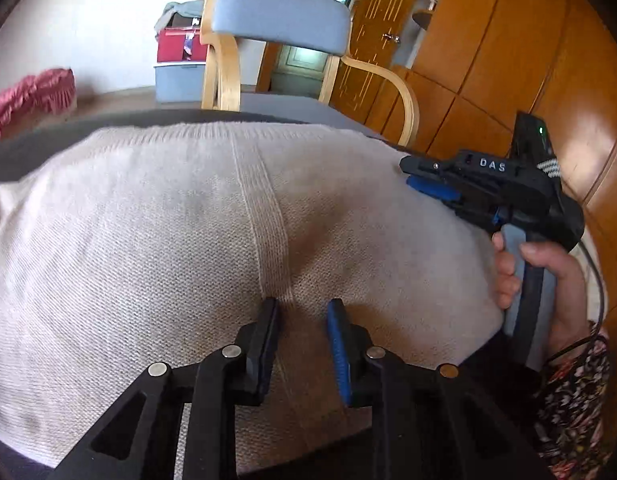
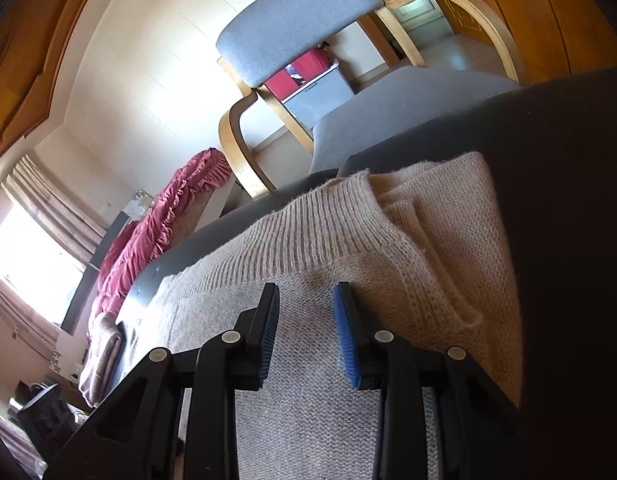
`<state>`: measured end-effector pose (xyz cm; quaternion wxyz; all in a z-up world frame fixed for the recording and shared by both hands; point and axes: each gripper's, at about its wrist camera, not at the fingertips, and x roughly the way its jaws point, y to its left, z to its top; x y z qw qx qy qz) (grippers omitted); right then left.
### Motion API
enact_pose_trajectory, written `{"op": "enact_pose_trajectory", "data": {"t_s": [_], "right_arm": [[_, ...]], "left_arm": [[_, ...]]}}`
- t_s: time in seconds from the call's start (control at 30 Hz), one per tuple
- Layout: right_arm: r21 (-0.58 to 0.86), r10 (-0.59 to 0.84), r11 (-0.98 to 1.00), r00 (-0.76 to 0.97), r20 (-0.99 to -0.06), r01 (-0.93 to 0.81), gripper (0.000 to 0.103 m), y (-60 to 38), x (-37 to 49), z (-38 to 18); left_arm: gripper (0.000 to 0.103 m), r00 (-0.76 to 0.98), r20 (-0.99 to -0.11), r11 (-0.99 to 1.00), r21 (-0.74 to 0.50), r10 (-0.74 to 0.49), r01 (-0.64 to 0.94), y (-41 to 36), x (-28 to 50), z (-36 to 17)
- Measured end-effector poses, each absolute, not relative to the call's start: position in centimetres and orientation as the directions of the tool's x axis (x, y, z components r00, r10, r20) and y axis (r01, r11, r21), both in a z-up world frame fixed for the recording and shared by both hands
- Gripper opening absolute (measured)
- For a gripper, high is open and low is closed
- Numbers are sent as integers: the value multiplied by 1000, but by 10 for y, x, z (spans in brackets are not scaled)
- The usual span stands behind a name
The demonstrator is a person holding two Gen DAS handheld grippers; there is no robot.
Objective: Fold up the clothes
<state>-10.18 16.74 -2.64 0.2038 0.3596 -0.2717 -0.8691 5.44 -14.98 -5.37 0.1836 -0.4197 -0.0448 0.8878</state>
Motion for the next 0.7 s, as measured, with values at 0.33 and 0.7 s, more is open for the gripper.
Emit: {"op": "enact_pose_trajectory", "data": {"t_s": [0.33, 0.7], "right_arm": [[578, -427, -810, -773, -469, 98, 84, 221, -56, 10], [656, -535, -753, -620, -574, 43, 71, 260, -52, -40]], "left_arm": [[23, -549, -629, -828, -494, 551, -265, -187, 52, -62], [22, -609, -631, -873, -414, 480, -259, -182, 63, -43]]}}
